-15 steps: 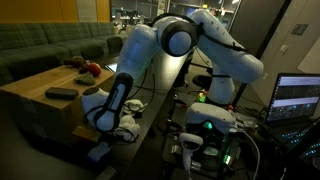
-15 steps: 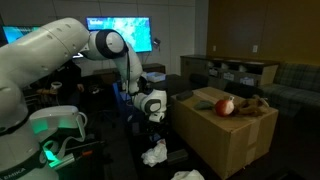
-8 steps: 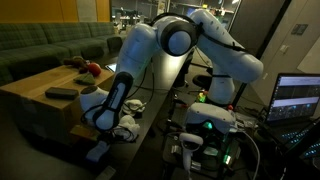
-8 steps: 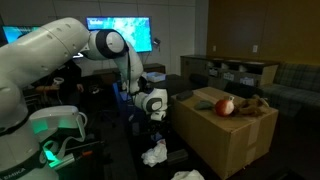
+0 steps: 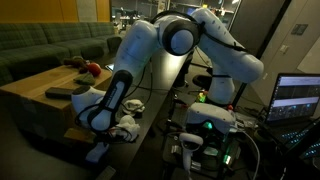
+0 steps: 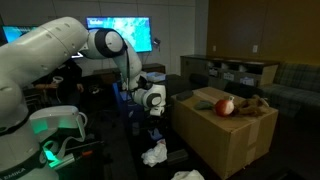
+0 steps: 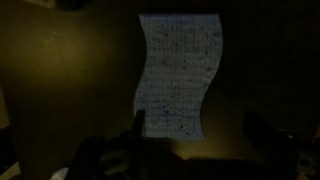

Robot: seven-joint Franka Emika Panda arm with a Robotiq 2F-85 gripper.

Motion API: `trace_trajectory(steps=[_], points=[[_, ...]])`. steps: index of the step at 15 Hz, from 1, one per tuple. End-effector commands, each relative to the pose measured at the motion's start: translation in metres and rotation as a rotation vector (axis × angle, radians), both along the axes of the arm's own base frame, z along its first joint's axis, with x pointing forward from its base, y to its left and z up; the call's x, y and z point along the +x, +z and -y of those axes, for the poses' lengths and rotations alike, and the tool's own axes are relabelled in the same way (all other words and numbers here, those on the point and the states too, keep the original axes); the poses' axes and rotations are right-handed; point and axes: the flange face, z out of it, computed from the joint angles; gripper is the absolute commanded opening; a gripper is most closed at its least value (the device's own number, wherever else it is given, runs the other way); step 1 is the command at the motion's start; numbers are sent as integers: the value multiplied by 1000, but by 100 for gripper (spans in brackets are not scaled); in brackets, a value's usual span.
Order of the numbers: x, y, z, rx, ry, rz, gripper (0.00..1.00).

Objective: Pick up all the objects on the box and put them on table, then pick up the all the objects on the table and put them on the box

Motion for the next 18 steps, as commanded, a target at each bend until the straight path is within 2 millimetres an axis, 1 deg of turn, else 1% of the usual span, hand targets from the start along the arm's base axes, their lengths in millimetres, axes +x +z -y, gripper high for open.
trace_trajectory(steps=[1,5,11,15,18], points=[[-4,10,-16,-9,14,-19,100],[-11,7,-22,-6,14,-33,100],[-13,2,-24,-10,-6,-36,100],[-18,-5,-26,-8,-20,-50,100],[-22,-11,-23,-7,-25,-59,100]])
